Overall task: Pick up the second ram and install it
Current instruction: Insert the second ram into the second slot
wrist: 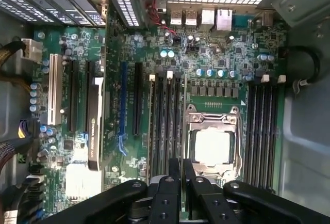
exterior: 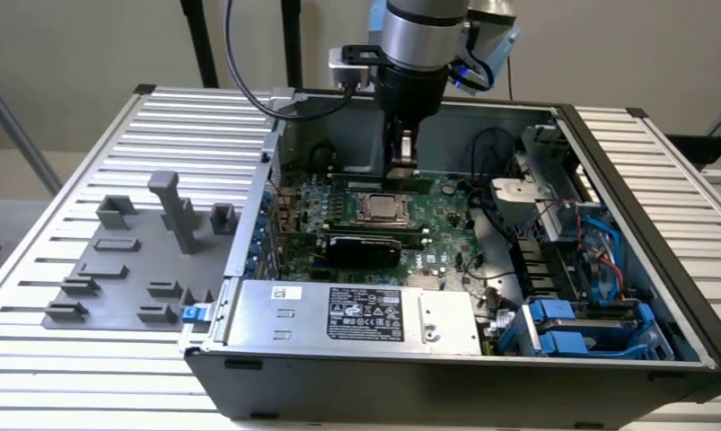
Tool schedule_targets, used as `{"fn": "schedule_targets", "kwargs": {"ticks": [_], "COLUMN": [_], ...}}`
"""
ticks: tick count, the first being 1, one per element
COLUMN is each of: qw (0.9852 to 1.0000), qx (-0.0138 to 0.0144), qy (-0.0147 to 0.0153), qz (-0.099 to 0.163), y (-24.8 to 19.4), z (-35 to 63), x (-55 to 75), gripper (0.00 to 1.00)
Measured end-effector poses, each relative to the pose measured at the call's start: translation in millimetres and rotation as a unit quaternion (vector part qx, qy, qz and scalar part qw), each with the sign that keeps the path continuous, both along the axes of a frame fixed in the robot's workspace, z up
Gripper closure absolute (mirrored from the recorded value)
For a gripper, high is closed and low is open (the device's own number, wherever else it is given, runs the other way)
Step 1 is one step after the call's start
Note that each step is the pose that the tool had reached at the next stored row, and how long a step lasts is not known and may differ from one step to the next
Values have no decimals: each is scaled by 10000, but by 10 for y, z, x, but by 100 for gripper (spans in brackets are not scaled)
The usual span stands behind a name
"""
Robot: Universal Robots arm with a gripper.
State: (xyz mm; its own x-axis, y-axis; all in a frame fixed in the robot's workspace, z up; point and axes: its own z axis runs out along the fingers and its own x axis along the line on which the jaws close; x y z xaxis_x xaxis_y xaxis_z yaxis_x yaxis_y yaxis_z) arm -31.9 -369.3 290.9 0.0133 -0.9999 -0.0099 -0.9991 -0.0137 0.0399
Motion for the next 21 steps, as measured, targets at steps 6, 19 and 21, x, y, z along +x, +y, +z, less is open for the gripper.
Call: {"fn": "schedule_targets", "kwargs": {"ticks": [6, 19, 21], "qw": [10000, 10000, 9999], "qx": [1, 1, 2], "qy": [0, 0, -1], "qz": [-4, -97, -101], "y": [-31, -61, -61], "z": [-111, -346, -382], "x": [0, -6, -22], "gripper": [100, 100, 100]}}
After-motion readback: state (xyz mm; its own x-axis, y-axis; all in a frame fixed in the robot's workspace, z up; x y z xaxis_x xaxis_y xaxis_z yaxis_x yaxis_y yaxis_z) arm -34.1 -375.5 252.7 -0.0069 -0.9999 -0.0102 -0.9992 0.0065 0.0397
